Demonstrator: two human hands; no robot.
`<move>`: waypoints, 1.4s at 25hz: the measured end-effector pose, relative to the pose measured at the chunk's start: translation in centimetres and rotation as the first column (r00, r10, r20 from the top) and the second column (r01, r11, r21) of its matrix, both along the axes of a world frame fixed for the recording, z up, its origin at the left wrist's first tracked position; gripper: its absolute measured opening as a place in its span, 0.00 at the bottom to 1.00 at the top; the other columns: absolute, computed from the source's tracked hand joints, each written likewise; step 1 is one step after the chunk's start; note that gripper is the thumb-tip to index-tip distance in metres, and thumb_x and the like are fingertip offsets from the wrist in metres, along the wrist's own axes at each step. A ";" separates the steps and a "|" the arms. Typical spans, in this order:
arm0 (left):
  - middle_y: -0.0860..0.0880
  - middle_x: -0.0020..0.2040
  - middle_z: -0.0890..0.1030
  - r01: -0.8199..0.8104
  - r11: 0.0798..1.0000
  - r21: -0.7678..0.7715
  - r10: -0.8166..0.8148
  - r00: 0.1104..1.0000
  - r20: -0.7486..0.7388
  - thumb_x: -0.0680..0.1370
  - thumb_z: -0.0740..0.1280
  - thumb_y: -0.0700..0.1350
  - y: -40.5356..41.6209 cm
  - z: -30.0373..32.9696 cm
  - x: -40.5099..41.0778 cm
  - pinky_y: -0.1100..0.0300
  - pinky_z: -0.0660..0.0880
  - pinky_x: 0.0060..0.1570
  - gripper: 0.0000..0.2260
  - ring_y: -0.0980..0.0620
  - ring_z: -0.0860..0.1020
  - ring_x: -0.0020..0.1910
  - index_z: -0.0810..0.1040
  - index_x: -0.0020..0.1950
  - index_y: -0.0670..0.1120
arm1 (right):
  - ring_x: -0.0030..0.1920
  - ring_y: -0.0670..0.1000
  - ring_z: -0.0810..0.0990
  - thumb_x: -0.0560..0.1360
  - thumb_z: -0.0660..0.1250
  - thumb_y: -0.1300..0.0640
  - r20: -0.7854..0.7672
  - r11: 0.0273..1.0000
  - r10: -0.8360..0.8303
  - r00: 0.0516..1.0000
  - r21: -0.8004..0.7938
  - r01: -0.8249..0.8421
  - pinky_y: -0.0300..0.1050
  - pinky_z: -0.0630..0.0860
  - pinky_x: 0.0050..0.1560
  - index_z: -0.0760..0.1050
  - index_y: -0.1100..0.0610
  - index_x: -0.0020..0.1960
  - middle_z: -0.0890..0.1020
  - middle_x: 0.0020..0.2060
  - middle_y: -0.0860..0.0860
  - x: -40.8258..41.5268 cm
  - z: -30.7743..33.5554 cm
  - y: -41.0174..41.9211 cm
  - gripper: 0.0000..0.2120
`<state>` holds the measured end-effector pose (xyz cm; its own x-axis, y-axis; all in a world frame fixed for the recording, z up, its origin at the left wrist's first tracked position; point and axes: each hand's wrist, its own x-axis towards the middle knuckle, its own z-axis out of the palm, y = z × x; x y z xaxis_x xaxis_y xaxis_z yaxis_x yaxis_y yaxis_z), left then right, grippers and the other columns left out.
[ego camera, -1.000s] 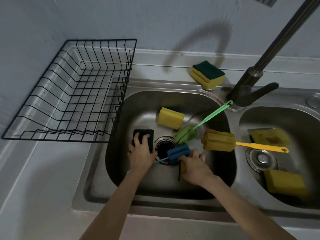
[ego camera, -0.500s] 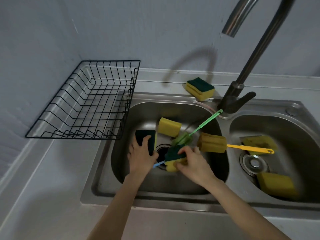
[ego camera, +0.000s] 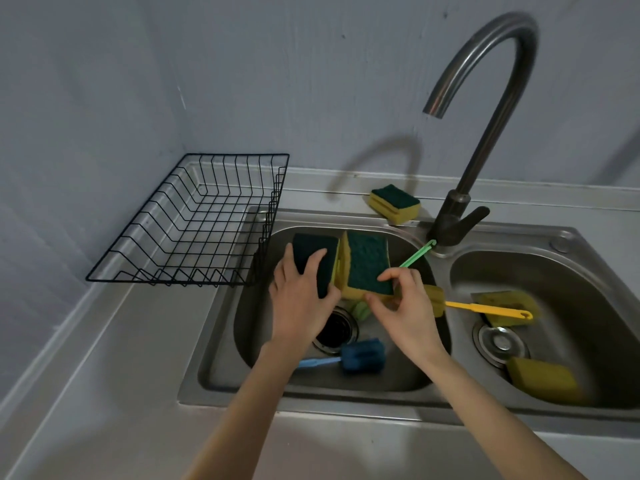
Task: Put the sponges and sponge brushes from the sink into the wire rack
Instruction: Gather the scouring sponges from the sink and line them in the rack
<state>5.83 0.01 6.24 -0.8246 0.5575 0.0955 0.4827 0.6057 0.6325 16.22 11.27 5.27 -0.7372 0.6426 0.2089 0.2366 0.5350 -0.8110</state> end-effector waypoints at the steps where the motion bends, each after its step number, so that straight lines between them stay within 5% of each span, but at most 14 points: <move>1: 0.41 0.76 0.50 -0.007 1.000 0.016 0.007 1.000 -0.022 0.75 0.62 0.48 -0.2 0.7 0.1 0.43 0.57 0.70 0.24 0.41 0.51 0.73 0.59 0.69 0.55 | 0.49 0.48 0.74 0.70 0.70 0.62 -0.035 0.998 0.015 0.999 -0.068 -0.018 0.36 0.75 0.50 0.69 0.49 0.47 0.69 0.46 0.44 -0.1 0.3 -0.2 0.14; 3: 0.40 0.75 0.50 -0.028 0.998 0.058 0.032 0.997 -0.075 0.74 0.62 0.47 -0.4 2.0 0.1 0.43 0.57 0.70 0.25 0.41 0.52 0.73 0.59 0.70 0.55 | 0.54 0.51 0.75 0.70 0.69 0.62 -0.098 0.981 0.051 0.994 -0.182 -0.069 0.44 0.78 0.53 0.67 0.44 0.44 0.71 0.47 0.46 -0.5 1.1 -0.6 0.15; 7: 0.39 0.75 0.51 -0.051 0.991 0.127 0.073 0.981 -0.181 0.74 0.63 0.46 -1.4 3.9 0.1 0.43 0.57 0.69 0.25 0.40 0.53 0.73 0.61 0.70 0.53 | 0.51 0.45 0.74 0.71 0.68 0.54 -0.112 0.958 0.027 0.993 -0.280 -0.058 0.28 0.71 0.49 0.66 0.47 0.46 0.73 0.53 0.54 -2.1 2.6 -2.0 0.11; 10: 0.38 0.75 0.52 -0.070 0.986 0.154 0.100 0.976 -0.195 0.74 0.64 0.46 -2.7 4.2 -0.3 0.43 0.57 0.69 0.25 0.39 0.53 0.73 0.62 0.69 0.52 | 0.56 0.52 0.74 0.70 0.69 0.50 -0.103 0.949 -0.002 0.995 -0.313 -0.030 0.43 0.72 0.56 0.65 0.50 0.50 0.74 0.56 0.56 -3.7 3.2 -3.3 0.15; 19: 0.37 0.73 0.53 -0.138 0.966 0.219 0.169 0.977 -0.133 0.72 0.66 0.45 -7.7 4.2 -4.5 0.43 0.63 0.69 0.25 0.39 0.56 0.71 0.63 0.68 0.54 | 0.61 0.54 0.72 0.69 0.70 0.52 -0.042 0.976 0.091 0.995 -0.196 -0.097 0.48 0.72 0.60 0.64 0.49 0.54 0.74 0.56 0.51 -8.8 3.9 -5.5 0.19; 25: 0.38 0.66 0.63 -0.208 0.955 0.212 0.236 0.964 -0.120 0.70 0.69 0.43 -11.0 4.2 -9.4 0.46 0.70 0.60 0.25 0.41 0.66 0.63 0.67 0.66 0.51 | 0.41 0.45 0.75 0.71 0.69 0.54 0.036 0.967 0.215 0.976 -0.149 -0.207 0.37 0.73 0.45 0.66 0.57 0.61 0.72 0.53 0.48 -13.9 5.5 -6.2 0.22; 35: 0.38 0.70 0.61 -0.273 0.958 0.088 0.280 0.957 -0.074 0.70 0.67 0.42 -12.1 2.2 -16.3 0.41 0.66 0.64 0.24 0.39 0.63 0.66 0.68 0.65 0.51 | 0.58 0.52 0.74 0.71 0.69 0.57 0.282 0.938 0.311 0.907 0.061 -0.341 0.35 0.69 0.46 0.62 0.61 0.68 0.73 0.64 0.57 -26.3 5.1 -4.1 0.28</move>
<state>-10.51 -12.13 8.42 -0.9326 0.2970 0.2049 0.3568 0.6749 0.6459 -10.04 7.12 10.33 -0.9393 0.3416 0.0312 0.2315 0.6985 -0.6771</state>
